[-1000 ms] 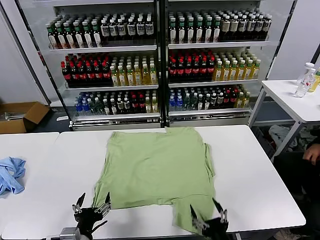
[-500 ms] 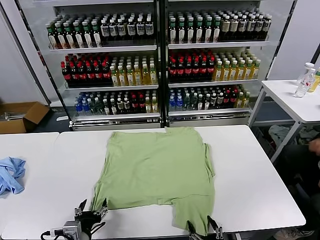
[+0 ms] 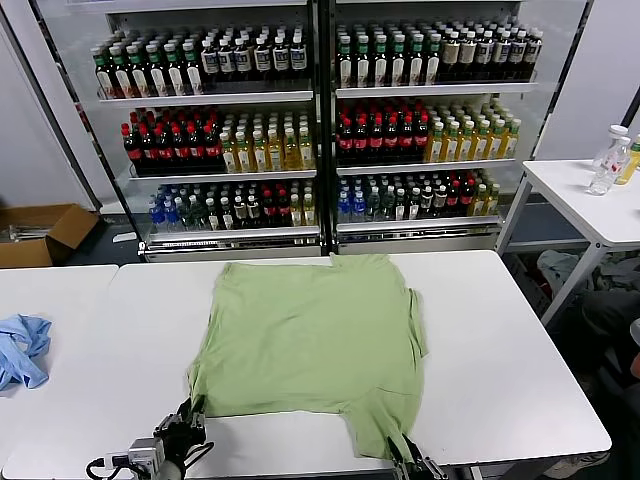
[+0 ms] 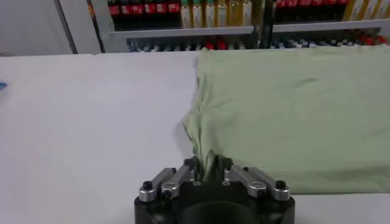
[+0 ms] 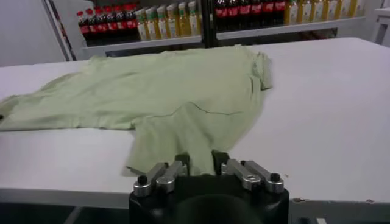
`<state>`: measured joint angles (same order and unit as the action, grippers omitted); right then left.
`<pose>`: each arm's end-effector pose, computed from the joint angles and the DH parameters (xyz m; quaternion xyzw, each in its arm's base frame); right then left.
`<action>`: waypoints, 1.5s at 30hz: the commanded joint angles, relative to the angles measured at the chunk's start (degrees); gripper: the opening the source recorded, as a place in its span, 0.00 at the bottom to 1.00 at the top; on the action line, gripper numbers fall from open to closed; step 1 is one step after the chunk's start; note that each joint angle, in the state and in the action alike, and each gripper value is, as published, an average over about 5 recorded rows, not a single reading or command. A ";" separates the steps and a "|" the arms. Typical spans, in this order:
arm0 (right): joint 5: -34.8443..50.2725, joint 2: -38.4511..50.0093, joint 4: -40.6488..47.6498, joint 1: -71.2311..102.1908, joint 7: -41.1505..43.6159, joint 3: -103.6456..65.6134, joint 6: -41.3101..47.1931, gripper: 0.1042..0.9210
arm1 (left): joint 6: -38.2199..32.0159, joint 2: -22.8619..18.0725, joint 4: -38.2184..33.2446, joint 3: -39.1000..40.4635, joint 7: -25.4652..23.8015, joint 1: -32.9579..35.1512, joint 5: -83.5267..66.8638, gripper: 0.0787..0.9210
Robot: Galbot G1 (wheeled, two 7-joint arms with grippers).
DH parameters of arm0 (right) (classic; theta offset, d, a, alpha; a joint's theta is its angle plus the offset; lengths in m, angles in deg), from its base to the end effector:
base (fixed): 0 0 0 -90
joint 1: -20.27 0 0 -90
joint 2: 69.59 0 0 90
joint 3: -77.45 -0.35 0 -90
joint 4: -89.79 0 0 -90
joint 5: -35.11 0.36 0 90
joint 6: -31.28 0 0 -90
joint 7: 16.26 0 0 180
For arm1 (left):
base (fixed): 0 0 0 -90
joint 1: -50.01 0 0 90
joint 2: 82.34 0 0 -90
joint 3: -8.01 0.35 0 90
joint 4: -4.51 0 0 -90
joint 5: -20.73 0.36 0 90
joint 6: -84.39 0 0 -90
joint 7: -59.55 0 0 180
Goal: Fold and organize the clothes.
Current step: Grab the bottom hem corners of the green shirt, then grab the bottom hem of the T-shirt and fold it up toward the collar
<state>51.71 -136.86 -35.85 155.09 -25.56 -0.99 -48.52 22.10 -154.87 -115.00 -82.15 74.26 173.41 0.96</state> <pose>0.0962 -0.0001 -0.3099 0.1116 -0.9701 -0.0211 0.2144 0.1710 0.0527 -0.3098 0.0440 -0.9577 -0.0135 0.2839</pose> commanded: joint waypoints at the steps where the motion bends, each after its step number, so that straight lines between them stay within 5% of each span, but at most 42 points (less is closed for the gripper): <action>1: 1.30 1.41 -1.84 -2.35 0.10 -1.75 -0.67 0.02 | -0.88 0.07 -2.75 -0.80 -0.14 0.48 -0.85 0.07; 12: 8.21 6.43 -3.94 -12.47 0.48 -4.30 0.17 0.02 | -2.58 -0.71 -9.45 -1.22 -0.95 -0.67 -3.03 0.01; 29: 10.59 6.91 17.52 -42.53 -0.36 7.03 3.43 0.02 | -1.05 -2.72 13.01 1.24 -0.60 -25.46 -0.89 0.01; 40: 7.95 4.18 23.94 -47.95 0.89 10.20 5.61 0.03 | 0.55 -1.61 19.22 3.09 -0.20 -30.47 -0.28 0.01; 45: 5.66 2.69 25.78 -48.56 1.85 11.32 7.68 0.15 | 1.27 -2.56 20.22 4.14 -0.40 -30.98 1.33 0.02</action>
<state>59.30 -132.84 -14.84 111.17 -24.20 8.31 -42.75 22.49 -156.97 -100.40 -79.74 73.75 147.48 -0.07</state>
